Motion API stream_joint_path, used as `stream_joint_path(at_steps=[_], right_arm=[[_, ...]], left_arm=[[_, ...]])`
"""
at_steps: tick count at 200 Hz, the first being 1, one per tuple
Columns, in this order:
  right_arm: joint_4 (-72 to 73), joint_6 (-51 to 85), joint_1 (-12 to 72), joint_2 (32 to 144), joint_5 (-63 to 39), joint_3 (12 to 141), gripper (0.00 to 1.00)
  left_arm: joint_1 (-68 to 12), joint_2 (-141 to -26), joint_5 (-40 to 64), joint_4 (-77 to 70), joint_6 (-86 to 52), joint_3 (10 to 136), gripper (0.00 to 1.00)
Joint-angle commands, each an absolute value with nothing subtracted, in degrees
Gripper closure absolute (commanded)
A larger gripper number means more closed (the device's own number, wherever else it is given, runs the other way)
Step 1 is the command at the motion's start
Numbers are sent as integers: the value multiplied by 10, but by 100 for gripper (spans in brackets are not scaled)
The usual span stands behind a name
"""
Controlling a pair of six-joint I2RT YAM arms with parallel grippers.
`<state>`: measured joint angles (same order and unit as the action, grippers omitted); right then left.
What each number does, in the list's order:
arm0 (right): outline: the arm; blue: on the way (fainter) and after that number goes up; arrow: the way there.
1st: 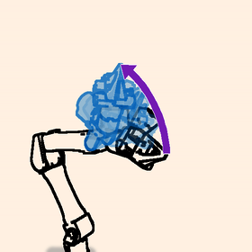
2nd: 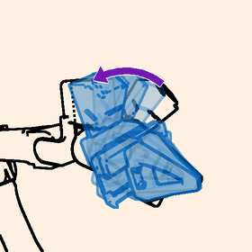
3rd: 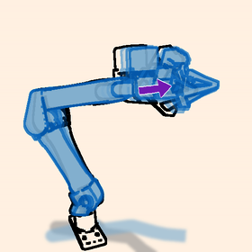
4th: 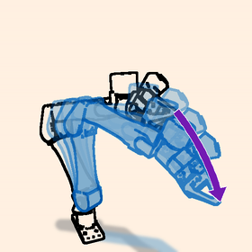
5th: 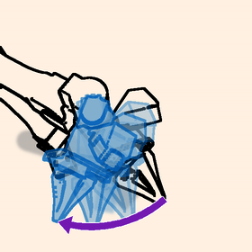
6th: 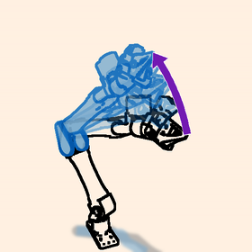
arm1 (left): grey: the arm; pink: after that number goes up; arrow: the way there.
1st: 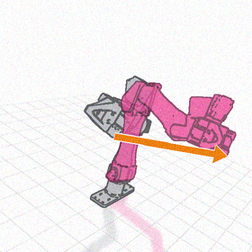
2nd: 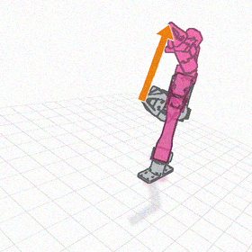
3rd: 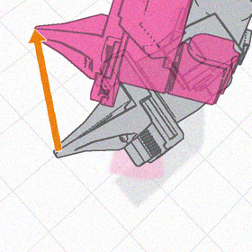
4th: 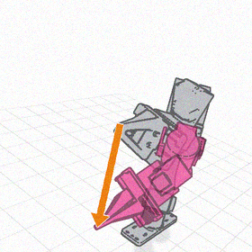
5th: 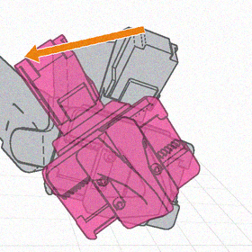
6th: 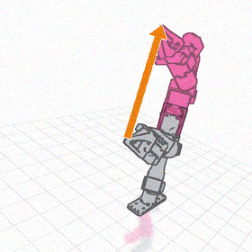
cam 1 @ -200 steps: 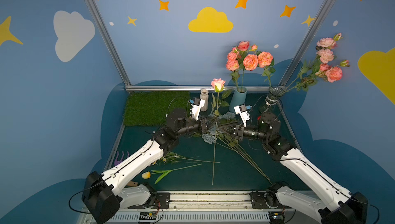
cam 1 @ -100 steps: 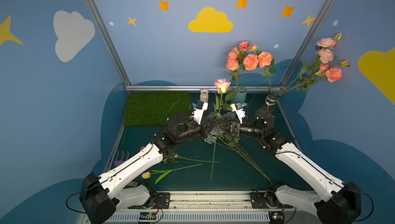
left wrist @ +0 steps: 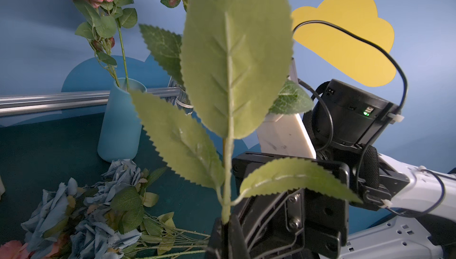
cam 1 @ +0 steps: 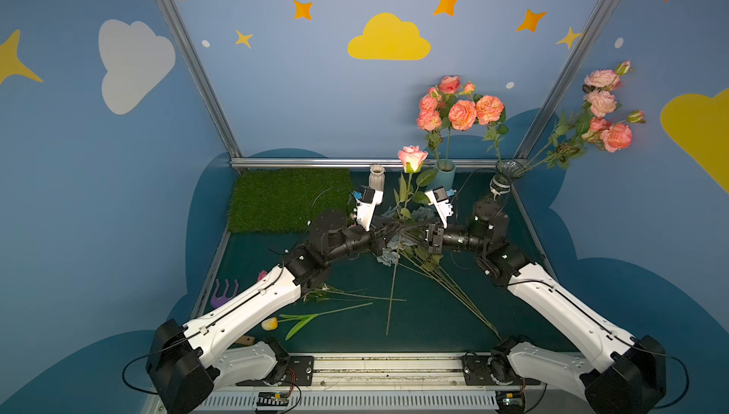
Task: Place the pink flowers into the vase
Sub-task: Pick up the flower at the center of the board, then place the flower in the vase.
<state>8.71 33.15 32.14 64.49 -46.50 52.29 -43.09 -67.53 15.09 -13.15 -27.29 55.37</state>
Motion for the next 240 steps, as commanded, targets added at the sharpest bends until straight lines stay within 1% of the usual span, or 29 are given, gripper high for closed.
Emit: stream_joint_path(at_steps=[1, 15, 22, 26, 36, 40, 44, 48, 57, 76, 96, 146, 180, 215, 240], right_arm=[[105, 336, 323, 643, -463, 529, 100], [104, 334, 323, 642, -453, 526, 100], [99, 331, 322, 641, -445, 526, 100], [95, 328, 323, 640, -439, 526, 100], [85, 317, 323, 637, -422, 527, 100], [79, 310, 323, 636, -416, 528, 100], [75, 302, 324, 635, -410, 529, 100], [68, 293, 326, 635, -401, 531, 100], [44, 272, 327, 635, -378, 538, 100], [-4, 216, 331, 638, -318, 553, 100], [-29, 183, 336, 637, -230, 555, 100], [-24, 132, 350, 621, -66, 541, 100], [-55, 94, 353, 620, 19, 558, 100], [-106, 83, 352, 639, 101, 600, 100], [-150, 71, 353, 657, 154, 646, 100]], left_arm=[[-431, -662, 164, -165, -282, 547, 98], [-430, -660, 167, -171, -292, 547, 98], [-430, -657, 169, -170, -293, 548, 92], [-430, -656, 168, -168, -294, 548, 83], [-430, -650, 155, -157, -296, 550, 53], [-429, -649, 147, -149, -297, 552, 44], [-429, -647, 139, -138, -297, 556, 37], [-428, -645, 122, -123, -297, 561, 32], [-428, -644, 88, -81, -296, 576, 27], [-426, -633, 17, -9, -294, 592, 26], [-425, -594, -66, 2, -298, 558, 26], [-406, -541, -176, 52, -334, 509, 27], [-359, -534, -153, 84, -376, 500, 27], [-339, -545, -133, 102, -387, 507, 27], [-315, -555, -83, 101, -414, 506, 27]])
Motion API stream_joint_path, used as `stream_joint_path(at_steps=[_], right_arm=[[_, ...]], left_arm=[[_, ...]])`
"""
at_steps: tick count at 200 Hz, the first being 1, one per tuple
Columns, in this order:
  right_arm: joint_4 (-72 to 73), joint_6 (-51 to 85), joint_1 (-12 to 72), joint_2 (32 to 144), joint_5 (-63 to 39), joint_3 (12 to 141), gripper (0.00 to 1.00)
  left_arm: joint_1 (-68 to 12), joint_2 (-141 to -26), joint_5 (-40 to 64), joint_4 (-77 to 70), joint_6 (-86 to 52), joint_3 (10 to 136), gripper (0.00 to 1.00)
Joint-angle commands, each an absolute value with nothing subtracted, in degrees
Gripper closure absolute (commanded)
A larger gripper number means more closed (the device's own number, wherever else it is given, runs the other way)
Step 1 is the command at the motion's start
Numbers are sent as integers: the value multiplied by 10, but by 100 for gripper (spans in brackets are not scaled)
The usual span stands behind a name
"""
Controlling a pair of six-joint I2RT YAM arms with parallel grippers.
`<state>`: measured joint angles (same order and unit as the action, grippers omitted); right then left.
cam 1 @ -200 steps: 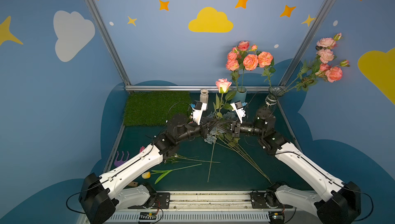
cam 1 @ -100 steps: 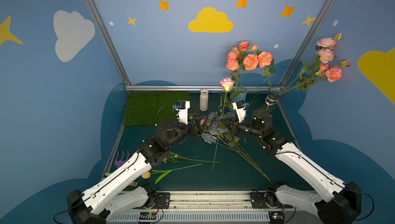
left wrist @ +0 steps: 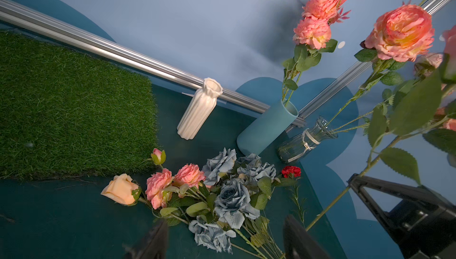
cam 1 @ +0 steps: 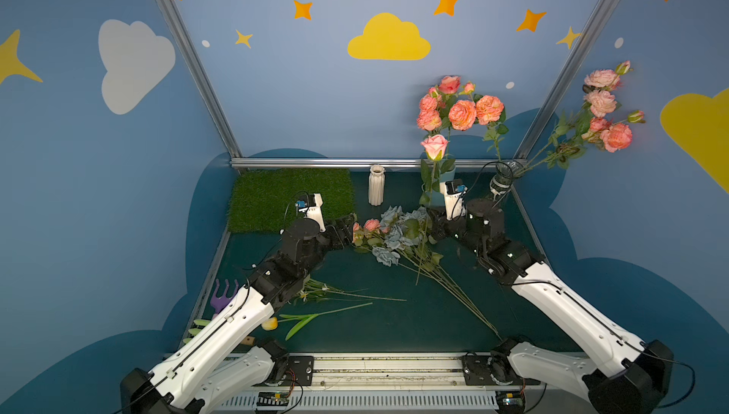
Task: Place the pink flowers into the vase
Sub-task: Place the flower in the vase.
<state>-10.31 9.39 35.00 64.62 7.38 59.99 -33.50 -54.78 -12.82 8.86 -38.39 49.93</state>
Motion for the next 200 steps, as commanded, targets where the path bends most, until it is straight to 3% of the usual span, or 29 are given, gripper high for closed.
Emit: stream_joint_path(at_steps=[1, 52, 118, 200], right_arm=[[-152, 71, 353, 657, 156, 648, 100], [-187, 34, 352, 675, 202, 724, 100], [-211, -27, 351, 685, 249, 791, 100], [-189, -58, 340, 668, 283, 779, 100]], left_arm=[[-313, -556, -79, 100, -415, 506, 26], [-257, -554, 13, 65, -455, 483, 27], [-238, -569, 56, 53, -459, 478, 27], [-235, -578, 58, 80, -448, 489, 27]])
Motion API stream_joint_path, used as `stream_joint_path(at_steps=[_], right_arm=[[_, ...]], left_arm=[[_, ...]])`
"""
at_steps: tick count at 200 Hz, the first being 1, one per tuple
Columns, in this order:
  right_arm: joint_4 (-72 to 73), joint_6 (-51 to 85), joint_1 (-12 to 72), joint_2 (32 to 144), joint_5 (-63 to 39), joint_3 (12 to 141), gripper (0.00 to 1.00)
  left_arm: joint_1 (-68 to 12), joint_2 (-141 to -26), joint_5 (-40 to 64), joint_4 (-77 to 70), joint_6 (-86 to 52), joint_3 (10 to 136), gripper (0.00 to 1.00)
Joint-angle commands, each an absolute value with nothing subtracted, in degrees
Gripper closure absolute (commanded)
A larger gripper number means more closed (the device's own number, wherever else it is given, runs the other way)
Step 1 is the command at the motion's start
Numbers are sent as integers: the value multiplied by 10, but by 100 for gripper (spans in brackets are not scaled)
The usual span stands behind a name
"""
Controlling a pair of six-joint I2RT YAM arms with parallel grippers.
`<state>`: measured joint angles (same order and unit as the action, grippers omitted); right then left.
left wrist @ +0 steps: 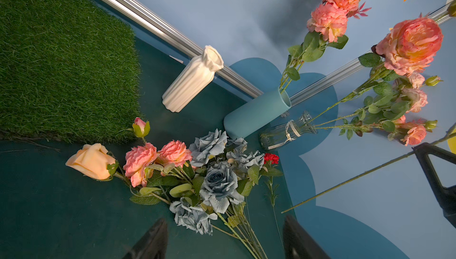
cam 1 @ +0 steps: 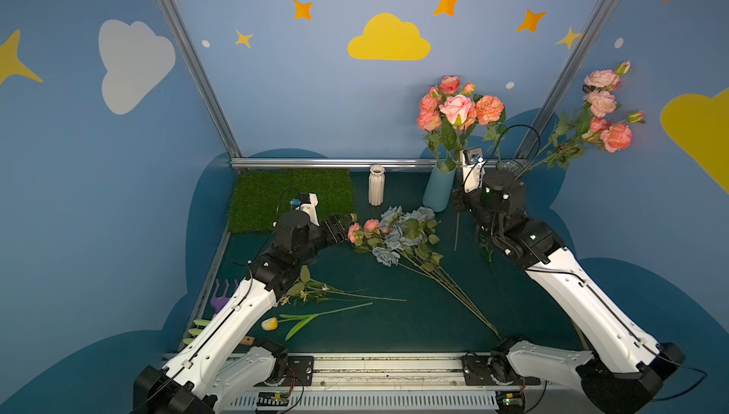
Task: Place the pink flowers into the vase
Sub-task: Place the flower in the vase.
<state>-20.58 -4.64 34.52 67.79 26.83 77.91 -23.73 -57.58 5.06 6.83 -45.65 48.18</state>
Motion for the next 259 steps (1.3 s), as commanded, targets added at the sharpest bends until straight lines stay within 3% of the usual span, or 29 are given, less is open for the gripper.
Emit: stream_joint_path(at_steps=[1, 82, 143, 208, 259], right_arm=[[-188, -58, 339, 668, 282, 778, 100], [-20, -93, 305, 684, 294, 764, 100], [102, -69, 257, 720, 216, 794, 100], [56, -68, 253, 832, 105, 939, 100], [50, -130, 275, 925, 114, 1042, 100]], left_arm=[[-235, -578, 58, 80, -448, 489, 27], [-234, -591, 48, 91, -441, 495, 26], [-233, -608, 54, 66, -441, 481, 26], [-224, -628, 65, 39, -439, 468, 26], [-216, -630, 69, 28, -439, 456, 26]])
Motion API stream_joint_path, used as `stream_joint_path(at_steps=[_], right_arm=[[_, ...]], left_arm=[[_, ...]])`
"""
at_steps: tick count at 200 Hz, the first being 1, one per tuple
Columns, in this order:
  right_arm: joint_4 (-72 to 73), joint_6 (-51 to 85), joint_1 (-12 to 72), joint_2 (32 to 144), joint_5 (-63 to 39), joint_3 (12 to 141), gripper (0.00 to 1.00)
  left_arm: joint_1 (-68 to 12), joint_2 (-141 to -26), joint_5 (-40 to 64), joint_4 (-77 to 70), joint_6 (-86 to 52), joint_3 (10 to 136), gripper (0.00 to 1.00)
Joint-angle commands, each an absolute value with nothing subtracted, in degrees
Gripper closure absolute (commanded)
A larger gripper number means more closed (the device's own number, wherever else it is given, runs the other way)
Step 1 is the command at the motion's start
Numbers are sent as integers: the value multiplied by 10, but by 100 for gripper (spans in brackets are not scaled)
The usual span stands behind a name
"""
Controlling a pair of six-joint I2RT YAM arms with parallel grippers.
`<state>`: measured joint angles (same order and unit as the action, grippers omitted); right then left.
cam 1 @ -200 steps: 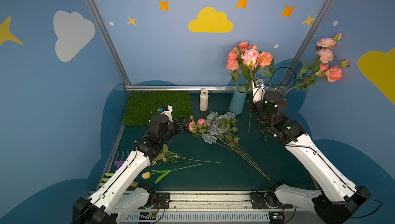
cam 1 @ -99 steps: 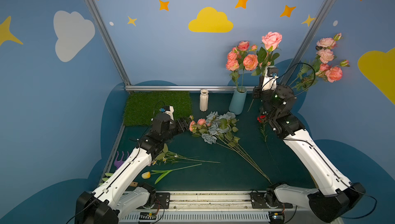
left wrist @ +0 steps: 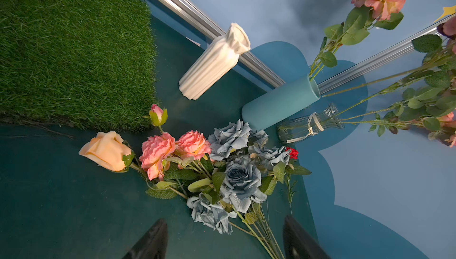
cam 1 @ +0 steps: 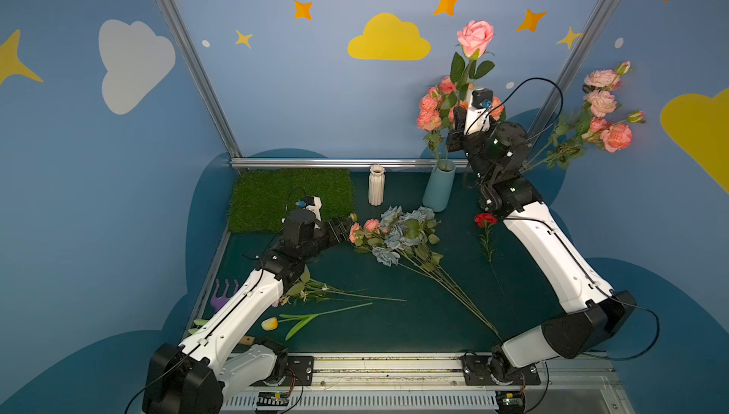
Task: Place the pink flowers into the vase
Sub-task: Place the flower in the vase.
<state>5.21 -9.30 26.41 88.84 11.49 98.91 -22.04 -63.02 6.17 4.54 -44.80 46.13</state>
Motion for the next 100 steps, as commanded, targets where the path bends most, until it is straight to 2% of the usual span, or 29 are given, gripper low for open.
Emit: stream_joint_path(at_steps=[1, 69, 100], right_arm=[[49, -133, 276, 928, 115, 1045, 100], [-22, -220, 286, 1060, 170, 1222, 100], [-35, -215, 281, 1058, 176, 1222, 100]], left_arm=[[-215, -630, 69, 28, -439, 456, 26], [-208, -638, 72, 22, -444, 449, 26], [-205, -642, 77, 18, -447, 448, 26]])
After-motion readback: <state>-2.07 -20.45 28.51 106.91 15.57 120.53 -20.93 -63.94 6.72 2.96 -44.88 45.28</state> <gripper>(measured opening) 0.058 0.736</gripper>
